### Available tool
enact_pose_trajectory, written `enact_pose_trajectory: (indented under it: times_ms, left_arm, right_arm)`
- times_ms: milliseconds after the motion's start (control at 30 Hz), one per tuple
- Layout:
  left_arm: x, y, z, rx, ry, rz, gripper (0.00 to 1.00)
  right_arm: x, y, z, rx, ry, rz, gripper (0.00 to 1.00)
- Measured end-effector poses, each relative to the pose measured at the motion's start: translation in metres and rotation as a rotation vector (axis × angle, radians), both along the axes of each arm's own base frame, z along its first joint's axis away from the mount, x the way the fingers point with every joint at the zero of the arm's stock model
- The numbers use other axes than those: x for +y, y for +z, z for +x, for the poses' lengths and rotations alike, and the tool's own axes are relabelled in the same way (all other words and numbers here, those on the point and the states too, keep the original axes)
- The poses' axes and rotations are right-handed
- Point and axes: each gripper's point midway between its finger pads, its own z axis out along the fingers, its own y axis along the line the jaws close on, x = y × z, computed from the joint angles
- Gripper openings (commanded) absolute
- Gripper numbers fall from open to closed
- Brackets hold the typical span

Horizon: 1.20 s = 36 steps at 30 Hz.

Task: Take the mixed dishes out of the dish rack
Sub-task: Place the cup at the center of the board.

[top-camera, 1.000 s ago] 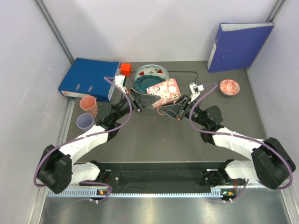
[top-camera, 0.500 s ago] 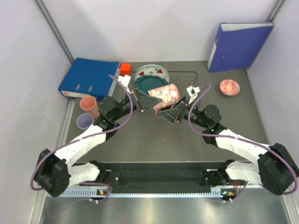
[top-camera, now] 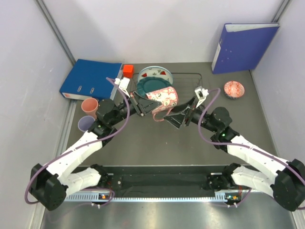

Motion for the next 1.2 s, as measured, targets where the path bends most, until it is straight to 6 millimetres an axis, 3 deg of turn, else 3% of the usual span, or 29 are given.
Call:
enact_pose_trajectory:
  times_ms: [100, 433, 800, 1200]
  left_arm:
    - [0.005, 0.004, 0.001, -0.001, 0.034, 0.036, 0.00]
    - [0.040, 0.004, -0.003, -0.006, 0.197, 0.140, 0.00]
    - [0.091, 0.021, -0.017, 0.008, 0.395, 0.269, 0.00]
    - [0.147, -0.027, -0.020, 0.222, 0.595, 0.587, 0.00]
  right_arm:
    - [-0.006, 0.002, 0.001, -0.022, -0.034, -0.023, 1.00]
    - [-0.041, -0.017, 0.009, -0.022, -0.220, -0.169, 1.00]
    - [-0.064, -0.009, 0.013, -0.043, -0.340, -0.208, 1.00]
    - [-0.088, 0.013, 0.005, -0.115, -0.420, -0.184, 1.00]
